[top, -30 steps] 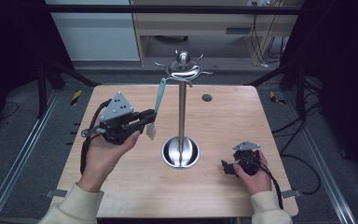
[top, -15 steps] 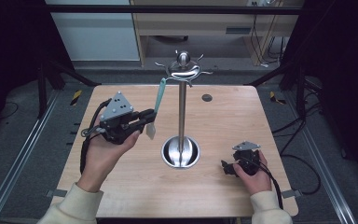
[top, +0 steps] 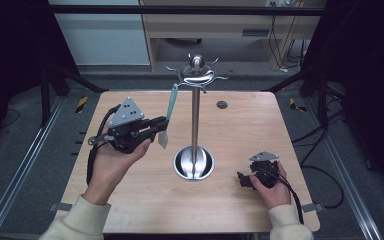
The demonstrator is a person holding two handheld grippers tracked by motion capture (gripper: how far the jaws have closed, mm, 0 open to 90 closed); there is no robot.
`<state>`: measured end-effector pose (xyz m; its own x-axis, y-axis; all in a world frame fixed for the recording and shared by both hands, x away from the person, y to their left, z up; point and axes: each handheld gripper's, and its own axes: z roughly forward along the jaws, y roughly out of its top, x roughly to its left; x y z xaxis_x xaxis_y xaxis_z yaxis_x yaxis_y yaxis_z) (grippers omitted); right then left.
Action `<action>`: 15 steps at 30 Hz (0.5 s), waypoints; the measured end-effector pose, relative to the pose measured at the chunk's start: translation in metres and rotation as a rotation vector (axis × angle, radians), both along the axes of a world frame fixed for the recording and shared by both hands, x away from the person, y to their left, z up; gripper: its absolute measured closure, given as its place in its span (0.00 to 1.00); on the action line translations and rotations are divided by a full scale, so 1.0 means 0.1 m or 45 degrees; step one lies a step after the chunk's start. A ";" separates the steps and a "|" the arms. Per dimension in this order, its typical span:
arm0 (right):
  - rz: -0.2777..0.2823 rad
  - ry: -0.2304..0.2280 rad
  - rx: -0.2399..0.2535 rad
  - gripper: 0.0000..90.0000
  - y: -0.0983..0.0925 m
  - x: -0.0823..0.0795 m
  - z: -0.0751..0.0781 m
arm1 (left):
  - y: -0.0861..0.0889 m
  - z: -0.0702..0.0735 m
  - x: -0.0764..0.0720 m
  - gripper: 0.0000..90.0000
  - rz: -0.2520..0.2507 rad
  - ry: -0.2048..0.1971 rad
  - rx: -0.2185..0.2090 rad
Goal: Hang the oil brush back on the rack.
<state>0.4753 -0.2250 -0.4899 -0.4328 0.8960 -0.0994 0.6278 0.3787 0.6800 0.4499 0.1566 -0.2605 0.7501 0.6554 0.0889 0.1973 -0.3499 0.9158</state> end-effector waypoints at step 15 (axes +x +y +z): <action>-0.004 0.004 0.004 0.09 0.00 0.00 0.00 | 0.03 0.00 -0.02 0.87 0.006 -0.007 0.005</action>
<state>0.4754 -0.2248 -0.4902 -0.4301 0.8977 -0.0954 0.6309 0.3745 0.6795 0.4475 0.1596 -0.2601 0.7466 0.6583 0.0958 0.1935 -0.3527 0.9155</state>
